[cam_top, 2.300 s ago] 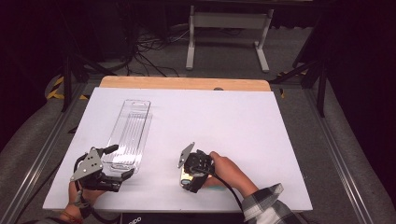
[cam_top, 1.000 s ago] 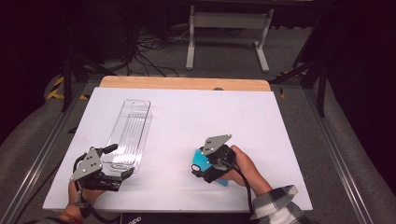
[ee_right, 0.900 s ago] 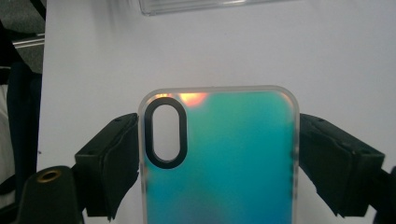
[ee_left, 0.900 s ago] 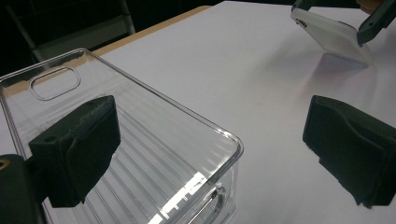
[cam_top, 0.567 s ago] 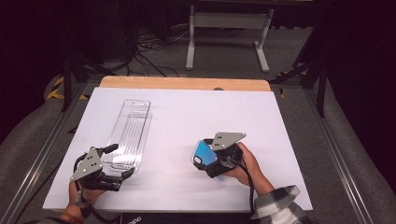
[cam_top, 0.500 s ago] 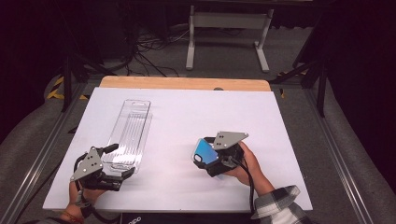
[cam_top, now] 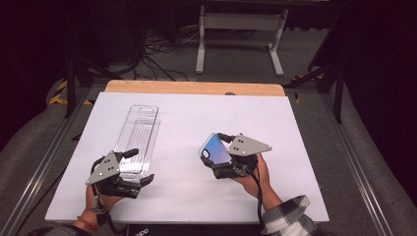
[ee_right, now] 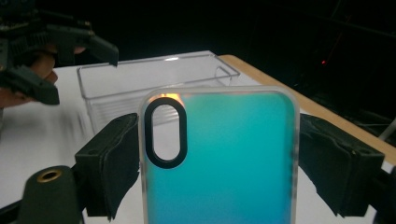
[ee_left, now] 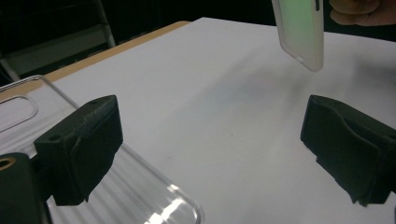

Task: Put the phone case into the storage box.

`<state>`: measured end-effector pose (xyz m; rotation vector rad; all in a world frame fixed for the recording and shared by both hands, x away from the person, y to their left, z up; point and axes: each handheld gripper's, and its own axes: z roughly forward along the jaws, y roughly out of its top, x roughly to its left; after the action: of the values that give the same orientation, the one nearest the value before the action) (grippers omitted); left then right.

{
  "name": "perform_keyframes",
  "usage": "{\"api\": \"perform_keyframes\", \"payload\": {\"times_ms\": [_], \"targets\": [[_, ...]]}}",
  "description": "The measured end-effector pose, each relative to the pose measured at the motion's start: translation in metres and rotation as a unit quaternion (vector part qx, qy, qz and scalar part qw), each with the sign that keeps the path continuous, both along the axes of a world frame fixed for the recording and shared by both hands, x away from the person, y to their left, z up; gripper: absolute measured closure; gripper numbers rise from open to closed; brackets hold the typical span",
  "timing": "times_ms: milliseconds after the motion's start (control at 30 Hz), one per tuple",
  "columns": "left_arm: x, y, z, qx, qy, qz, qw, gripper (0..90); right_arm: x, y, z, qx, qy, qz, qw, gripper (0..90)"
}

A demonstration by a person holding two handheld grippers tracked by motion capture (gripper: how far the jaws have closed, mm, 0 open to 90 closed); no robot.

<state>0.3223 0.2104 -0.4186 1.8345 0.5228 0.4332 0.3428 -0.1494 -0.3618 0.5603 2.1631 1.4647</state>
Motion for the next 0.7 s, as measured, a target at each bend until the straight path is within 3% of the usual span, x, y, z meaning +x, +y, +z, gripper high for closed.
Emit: {"api": "perform_keyframes", "payload": {"times_ms": [233, 333, 400, 467, 600, 700], "targets": [[0.007, -0.030, 0.003, -0.038, 0.020, -0.039, 0.9983, 11.5, -0.004, 0.013, 0.000, 0.033, -0.015, -0.014, 0.9992, 17.4], [0.009, -0.046, 0.004, -0.043, 0.023, -0.057, 0.9972, 15.0, -0.006, 0.018, 0.000, 0.051, -0.021, -0.022, 0.9982, 17.4], [0.009, -0.055, 0.003, -0.045, 0.024, -0.061, 0.9968, 18.1, -0.008, 0.020, 0.001, 0.060, -0.027, -0.026, 0.9975, 17.4], [0.010, -0.065, 0.003, -0.061, 0.029, -0.073, 0.9950, 24.4, -0.010, 0.023, 0.000, 0.070, -0.030, -0.027, 0.9968, 17.4], [0.009, -0.083, 0.004, -0.051, 0.024, -0.081, 0.9951, 28.3, -0.011, 0.026, -0.002, 0.079, -0.032, -0.036, 0.9957, 17.4], [0.010, -0.093, 0.004, -0.060, 0.032, -0.085, 0.9940, 36.9, -0.012, 0.029, -0.005, 0.082, -0.031, -0.040, 0.9954, 17.4]]}}
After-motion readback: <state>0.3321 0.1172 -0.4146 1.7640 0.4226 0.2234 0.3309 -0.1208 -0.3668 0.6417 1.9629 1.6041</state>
